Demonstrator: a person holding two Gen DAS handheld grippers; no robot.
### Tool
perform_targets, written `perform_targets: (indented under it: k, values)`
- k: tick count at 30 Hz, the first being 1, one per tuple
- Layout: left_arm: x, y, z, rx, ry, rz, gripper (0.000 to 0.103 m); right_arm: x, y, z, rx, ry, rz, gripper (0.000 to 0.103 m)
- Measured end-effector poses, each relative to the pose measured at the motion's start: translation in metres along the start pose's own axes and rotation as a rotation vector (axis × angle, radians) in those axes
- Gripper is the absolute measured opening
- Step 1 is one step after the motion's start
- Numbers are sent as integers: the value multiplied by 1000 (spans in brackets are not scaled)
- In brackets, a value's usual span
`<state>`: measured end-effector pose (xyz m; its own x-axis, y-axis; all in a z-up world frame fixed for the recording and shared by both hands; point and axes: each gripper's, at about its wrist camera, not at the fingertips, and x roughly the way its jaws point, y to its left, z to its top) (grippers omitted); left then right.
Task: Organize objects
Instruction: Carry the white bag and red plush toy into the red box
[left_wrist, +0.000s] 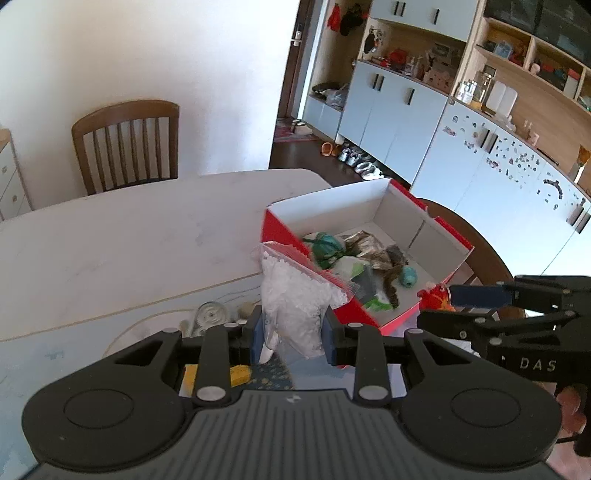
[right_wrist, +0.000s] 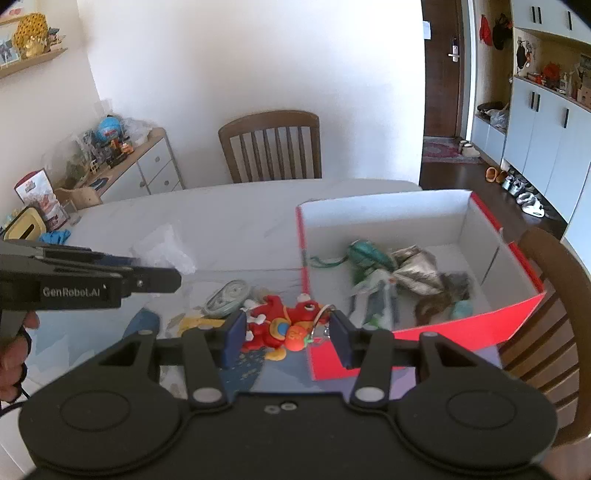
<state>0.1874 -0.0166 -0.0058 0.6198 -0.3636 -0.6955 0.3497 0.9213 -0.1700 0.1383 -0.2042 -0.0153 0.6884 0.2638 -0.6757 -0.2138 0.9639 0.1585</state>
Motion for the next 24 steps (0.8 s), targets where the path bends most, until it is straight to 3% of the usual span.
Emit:
perform_targets:
  k: [24]
  values:
    - [81, -102, 33, 64, 62, 12, 30, 5, -121, 18, -54, 12, -39, 48]
